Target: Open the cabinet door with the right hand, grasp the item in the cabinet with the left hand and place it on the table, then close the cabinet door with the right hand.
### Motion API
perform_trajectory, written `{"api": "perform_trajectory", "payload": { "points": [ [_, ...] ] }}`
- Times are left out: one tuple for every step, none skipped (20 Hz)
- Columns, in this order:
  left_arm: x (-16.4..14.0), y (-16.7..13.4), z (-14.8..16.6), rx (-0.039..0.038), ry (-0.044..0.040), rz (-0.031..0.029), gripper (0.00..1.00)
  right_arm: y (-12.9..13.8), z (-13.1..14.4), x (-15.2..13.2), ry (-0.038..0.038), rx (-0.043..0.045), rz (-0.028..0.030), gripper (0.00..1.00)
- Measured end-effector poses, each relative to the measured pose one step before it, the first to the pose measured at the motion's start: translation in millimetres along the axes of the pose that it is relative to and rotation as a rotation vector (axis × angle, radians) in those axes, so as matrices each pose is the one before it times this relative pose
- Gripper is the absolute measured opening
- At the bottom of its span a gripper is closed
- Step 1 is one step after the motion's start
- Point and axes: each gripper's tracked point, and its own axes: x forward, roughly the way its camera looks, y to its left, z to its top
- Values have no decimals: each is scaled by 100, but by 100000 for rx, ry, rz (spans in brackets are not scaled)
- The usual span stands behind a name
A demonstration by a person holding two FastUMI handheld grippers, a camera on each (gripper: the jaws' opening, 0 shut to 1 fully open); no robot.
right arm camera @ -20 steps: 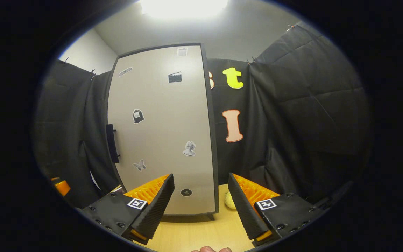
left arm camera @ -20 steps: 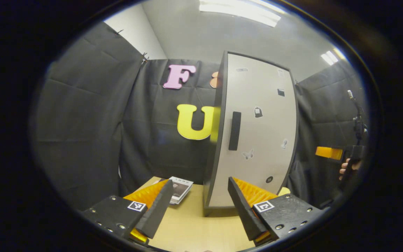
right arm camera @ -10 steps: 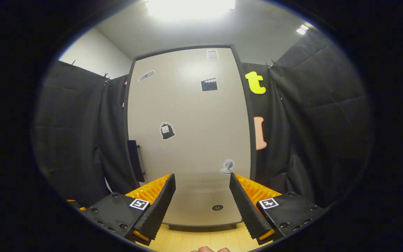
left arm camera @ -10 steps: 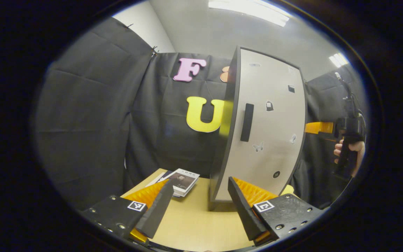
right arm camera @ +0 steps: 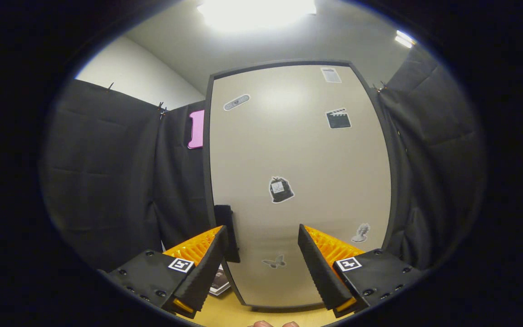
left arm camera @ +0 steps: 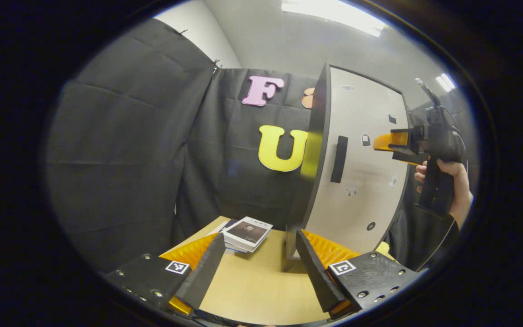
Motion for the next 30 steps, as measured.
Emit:
{"api": "perform_trajectory", "payload": {
  "points": [
    [-68, 522, -173, -281, 276, 950, 96, 562, 263, 364, -126, -176, 341, 98],
    [-139, 478, -120, -254, 130, 1042, 96, 470, 238, 416, -388, -61, 237, 98],
    [-87, 475, -53, -377, 73, 1043, 92, 314, 145, 558, -293, -67, -81, 92],
    [-225, 380, -78, -564, 82, 829, 95, 222, -63, 478, 579, 183, -312, 98],
    [-43, 262, -113, -642, 173, 560, 92, 280, -87, 595, 425, 581, -88, 98],
    [-23, 302, -159, -823, 498, 582, 92, 284, -24, 549, 107, 812, -372, 98],
    [-130, 374, -221, -801, 392, 522, 95, 108, -57, 452, -260, 277, -382, 98],
    [-22, 347, -28, -634, 188, 547, 95, 2, -354, 719, -631, -36, -191, 98],
    [-47, 276, -195, -507, 233, 588, 95, 36, -554, 561, 752, -474, -266, 98],
    [116, 324, -133, -271, 175, 472, 95, -60, -688, 419, 1235, -848, -574, 98],
    [-75, 213, -52, -158, 233, 470, 95, 48, -625, 340, 1422, -740, -289, 98],
    [46, 266, 13, 109, 451, 524, 92, 176, -432, 378, 684, -431, 128, 98],
    [61, 199, -288, 203, 429, 432, 92, 122, -284, 356, 106, -563, -1, 98],
    [28, 164, -112, 165, 290, 353, 92, 215, -206, 216, -27, -760, -145, 98],
    [75, 57, 69, 121, 92, 246, 96, 60, -93, 358, -74, -761, -443, 98],
    [48, 85, 39, 85, -18, 107, 95, 65, -119, 224, 247, -414, -406, 98],
    [161, 73, 137, 224, 162, 272, 95, 183, -59, 406, 586, -121, 118, 98],
    [-116, 80, -10, 273, 176, 252, 92, 105, -60, 499, 551, 213, -152, 92],
    [-80, 16, 151, 104, -162, -174, 92, -10, -35, 364, 340, 257, -403, 92],
    [5, -41, 162, -90, -86, -238, 92, 98, 84, 349, 114, -239, -17, 92],
    [13, -30, -121, -11, 277, -78, 95, 378, -61, 59, 122, 290, 975, 92],
    [16, 77, -204, 196, 274, -47, 92, 376, 96, -33, -460, -85, 193, 90],
    [47, 65, -13, 245, 228, 139, 92, 336, -19, 42, -448, -756, 169, 85],
    [-21, 0, -68, 115, 304, -18, 92, 134, 190, -143, -853, -1571, -287, 76],
    [-38, 9, -57, -20, 310, -95, 92, 321, -67, 27, 72, -1431, -75, 68],
    [25, -87, -112, 13, 114, -229, 92, 319, -57, 19, -242, -761, 87, 57],
    [-118, -3, 87, 134, 122, -128, 92, -5, 88, 18, -223, -433, -1041, 53],
    [-68, -21, -121, 235, 79, -70, 92, 2, -93, -6, 107, 205, -595, 48],
    [7, 101, 34, 265, 64, 123, 92, 95, 13, 19, -95, 899, 10, 50],
    [-148, 13, -124, 185, 203, 72, 92, 51, -56, 47, 189, 1072, 375, 49]
  ]
}}
